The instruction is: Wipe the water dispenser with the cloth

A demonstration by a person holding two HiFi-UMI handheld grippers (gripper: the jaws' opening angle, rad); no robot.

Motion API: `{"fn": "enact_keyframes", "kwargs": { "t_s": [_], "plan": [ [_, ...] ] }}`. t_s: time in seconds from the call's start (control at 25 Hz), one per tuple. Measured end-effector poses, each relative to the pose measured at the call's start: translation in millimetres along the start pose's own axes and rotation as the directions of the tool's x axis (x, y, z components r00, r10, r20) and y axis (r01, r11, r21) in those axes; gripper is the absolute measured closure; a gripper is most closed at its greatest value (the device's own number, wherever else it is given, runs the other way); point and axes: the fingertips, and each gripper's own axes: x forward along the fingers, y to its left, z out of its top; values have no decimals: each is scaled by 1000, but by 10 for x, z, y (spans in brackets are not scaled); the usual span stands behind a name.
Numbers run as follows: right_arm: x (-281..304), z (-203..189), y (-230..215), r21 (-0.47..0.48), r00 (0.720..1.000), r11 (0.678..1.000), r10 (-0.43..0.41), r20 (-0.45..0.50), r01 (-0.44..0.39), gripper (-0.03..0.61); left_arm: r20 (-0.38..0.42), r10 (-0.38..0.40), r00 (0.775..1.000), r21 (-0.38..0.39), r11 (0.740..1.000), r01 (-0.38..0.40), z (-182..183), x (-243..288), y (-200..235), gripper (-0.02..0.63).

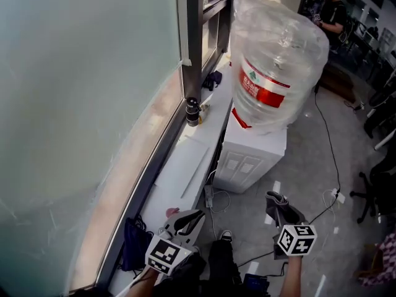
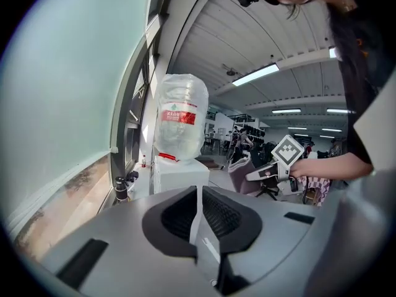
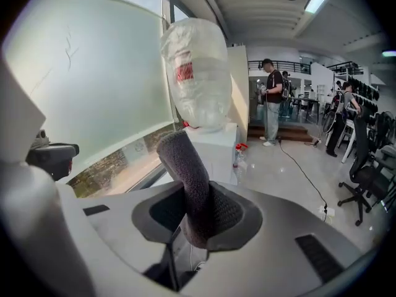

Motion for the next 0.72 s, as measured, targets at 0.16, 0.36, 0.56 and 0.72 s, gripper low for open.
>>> {"fn": "enact_keyframes", "kwargs": {
  "t_s": [0.16,0.36,0.56,0.72],
  "plan": [
    [-507,138,195,37,997,999,-1,74,-1,474,3,0,1000,17,1000,0,111,-282,-59,586],
    [-1029,176,334,101,989,995,-30,146,15,474,45,-37,998,44,998,35,372,-471,-206,586],
    [-1389,74,389,153,981,988,-65,181,37,474,79,-95,992,97,991,87,533,-572,-393,586],
    [-1603,-12,403,179,975,982,-91,205,54,474,93,-142,986,127,983,129,628,-594,-605,586]
  ]
}}
